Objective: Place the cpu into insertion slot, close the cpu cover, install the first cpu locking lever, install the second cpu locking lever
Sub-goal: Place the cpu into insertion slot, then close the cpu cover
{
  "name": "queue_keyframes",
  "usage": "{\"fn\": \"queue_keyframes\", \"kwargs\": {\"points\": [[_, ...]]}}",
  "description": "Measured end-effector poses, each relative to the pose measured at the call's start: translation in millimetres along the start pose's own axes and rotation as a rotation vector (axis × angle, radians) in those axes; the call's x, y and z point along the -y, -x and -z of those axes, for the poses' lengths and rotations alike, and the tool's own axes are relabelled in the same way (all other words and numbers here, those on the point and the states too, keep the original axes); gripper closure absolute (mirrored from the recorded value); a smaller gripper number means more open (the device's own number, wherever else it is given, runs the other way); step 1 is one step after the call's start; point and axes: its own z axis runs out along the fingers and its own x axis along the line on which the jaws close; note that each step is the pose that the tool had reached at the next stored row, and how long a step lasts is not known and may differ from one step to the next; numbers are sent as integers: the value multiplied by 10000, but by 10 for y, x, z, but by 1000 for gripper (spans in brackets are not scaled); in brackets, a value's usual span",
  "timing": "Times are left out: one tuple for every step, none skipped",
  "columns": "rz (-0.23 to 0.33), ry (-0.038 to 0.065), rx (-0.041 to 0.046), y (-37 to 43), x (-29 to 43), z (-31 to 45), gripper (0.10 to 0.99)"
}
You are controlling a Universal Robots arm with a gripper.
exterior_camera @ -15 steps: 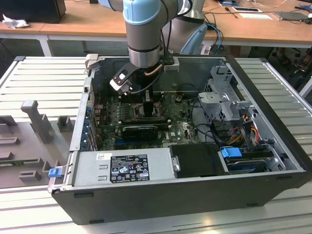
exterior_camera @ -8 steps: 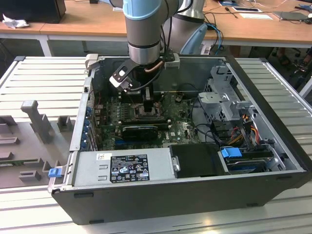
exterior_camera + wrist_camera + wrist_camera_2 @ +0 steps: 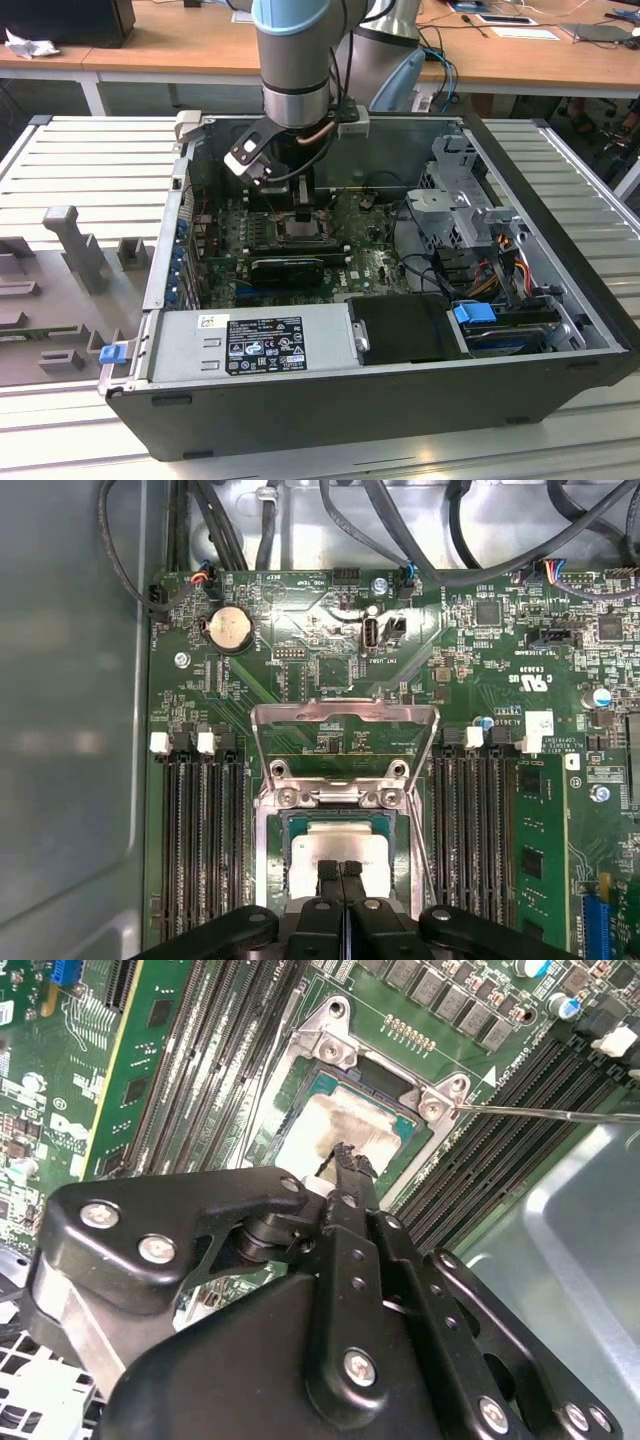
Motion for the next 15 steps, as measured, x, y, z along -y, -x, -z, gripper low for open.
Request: {"fn": "queue_keyframes", "kwargs": {"points": [[0, 0, 0, 0, 0, 4, 980], [0, 0, 0, 0, -1, 9, 980], [0, 0, 1, 0, -2, 19, 980], [0, 0, 0, -1, -2, 28, 980], [1, 0, 0, -1, -3, 35, 980], [0, 1, -1, -1, -4, 37, 980], [0, 0, 0, -1, -3, 41, 980], [0, -1, 1, -1, -4, 46, 980], [1, 0, 0, -1, -4, 50, 980], [0, 0, 0, -1, -5, 62, 980], [0, 0, 0, -1, -6, 67, 980], [0, 0, 0, -2, -7, 76, 980], [0, 0, 0, -2, -8, 93, 980], [0, 0, 0, -2, -9, 106, 980], [0, 0, 0, -2, -11, 122, 980]]}}
